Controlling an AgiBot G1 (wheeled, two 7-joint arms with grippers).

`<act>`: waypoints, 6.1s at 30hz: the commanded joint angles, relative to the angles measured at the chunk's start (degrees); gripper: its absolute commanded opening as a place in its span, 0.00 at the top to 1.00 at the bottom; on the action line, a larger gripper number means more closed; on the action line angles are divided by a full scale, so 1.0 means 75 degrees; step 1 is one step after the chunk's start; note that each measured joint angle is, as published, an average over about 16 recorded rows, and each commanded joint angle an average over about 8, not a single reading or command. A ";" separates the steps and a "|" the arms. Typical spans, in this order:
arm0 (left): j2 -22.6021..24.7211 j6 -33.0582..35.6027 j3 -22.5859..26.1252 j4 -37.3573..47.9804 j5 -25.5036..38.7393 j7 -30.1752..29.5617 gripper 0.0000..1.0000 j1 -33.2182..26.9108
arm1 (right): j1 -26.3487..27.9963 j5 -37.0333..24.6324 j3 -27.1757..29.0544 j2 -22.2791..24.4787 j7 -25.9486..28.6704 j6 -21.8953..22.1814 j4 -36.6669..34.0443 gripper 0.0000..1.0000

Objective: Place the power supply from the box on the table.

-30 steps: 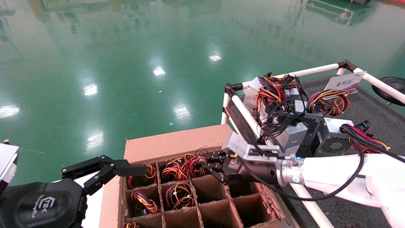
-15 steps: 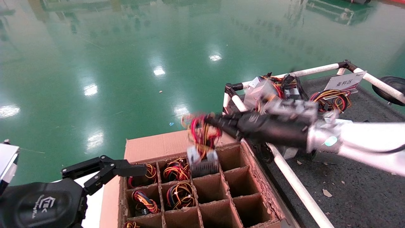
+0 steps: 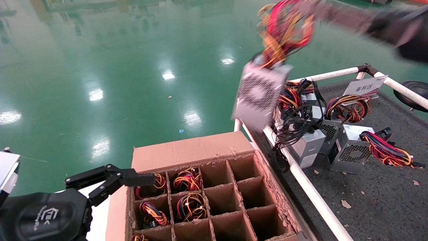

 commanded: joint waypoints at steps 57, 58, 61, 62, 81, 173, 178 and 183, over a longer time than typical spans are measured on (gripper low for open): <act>-0.0001 -0.0001 0.0003 0.0000 -0.0002 0.0001 0.00 -0.0001 | -0.3276 0.2342 0.0299 0.2995 0.1206 0.0037 0.1305 1.00; -0.0001 -0.0001 0.0003 0.0000 -0.0002 0.0001 0.00 -0.0001 | -0.3333 0.2356 0.0279 0.2990 0.1182 0.0040 0.1338 1.00; -0.0001 -0.0001 0.0003 0.0000 -0.0002 0.0001 0.00 -0.0001 | -0.3490 0.2386 0.0214 0.2963 0.1100 0.0060 0.1406 1.00; -0.0001 -0.0001 0.0003 0.0000 -0.0002 0.0001 0.00 -0.0001 | -0.3534 0.2391 0.0192 0.2947 0.1068 0.0070 0.1417 1.00; -0.0001 -0.0001 0.0004 0.0000 -0.0003 0.0002 0.00 -0.0001 | -0.3989 0.2253 -0.0309 0.2419 0.0692 0.0071 0.1507 1.00; -0.0004 -0.0006 0.0006 0.0007 -0.0007 0.0005 0.00 0.0000 | -0.3780 0.2244 -0.0823 0.2228 0.0029 0.0112 0.2861 0.00; -0.0004 -0.0006 0.0006 0.0007 -0.0007 0.0005 0.00 0.0000 | -0.4118 0.2299 -0.0665 0.2203 0.0075 0.0174 0.3510 0.00; -0.0004 -0.0006 0.0007 0.0007 -0.0007 0.0005 0.00 0.0000 | -0.4453 0.2353 -0.0508 0.2178 0.0121 0.0235 0.4154 0.00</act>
